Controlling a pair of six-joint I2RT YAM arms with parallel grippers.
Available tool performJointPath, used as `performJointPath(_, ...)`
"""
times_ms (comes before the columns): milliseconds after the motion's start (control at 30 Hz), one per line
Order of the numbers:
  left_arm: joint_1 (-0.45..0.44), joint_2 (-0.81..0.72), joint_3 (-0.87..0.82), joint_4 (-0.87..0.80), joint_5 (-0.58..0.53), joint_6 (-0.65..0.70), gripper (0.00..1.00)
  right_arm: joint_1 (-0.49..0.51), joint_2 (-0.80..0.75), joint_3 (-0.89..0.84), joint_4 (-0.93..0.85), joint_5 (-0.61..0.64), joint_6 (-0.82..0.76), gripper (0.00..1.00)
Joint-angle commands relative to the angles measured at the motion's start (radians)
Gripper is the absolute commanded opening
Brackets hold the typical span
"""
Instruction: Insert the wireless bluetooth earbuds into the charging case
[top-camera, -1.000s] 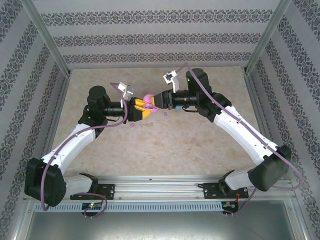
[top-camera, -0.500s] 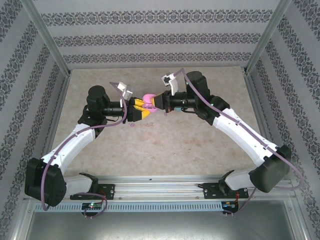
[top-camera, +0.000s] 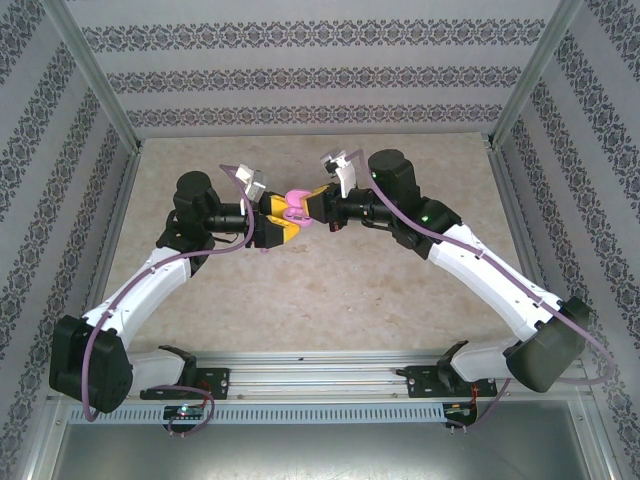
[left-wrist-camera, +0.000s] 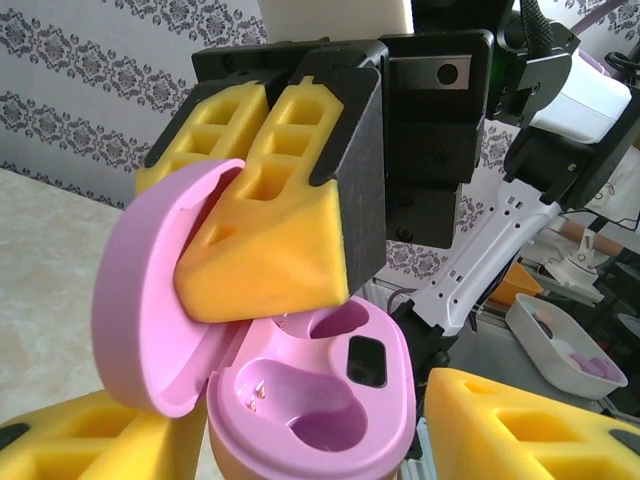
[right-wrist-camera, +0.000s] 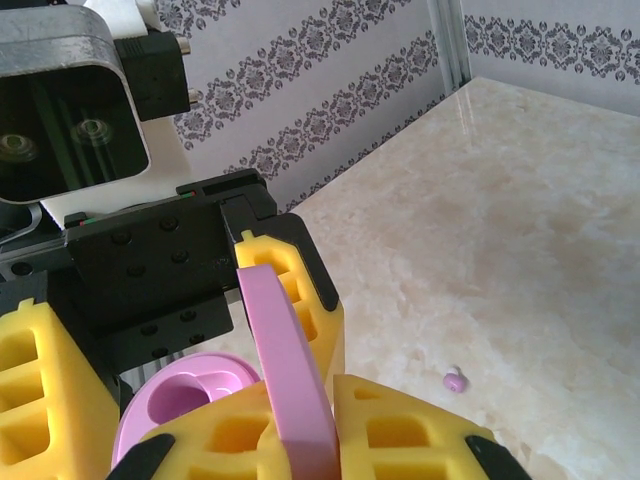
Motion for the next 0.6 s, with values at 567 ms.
performJointPath(567, -0.007, -0.017, -0.006, 0.087, 0.018, 0.012, 0.33, 0.025, 0.039, 0.049, -0.074, -0.113, -0.039, 0.12)
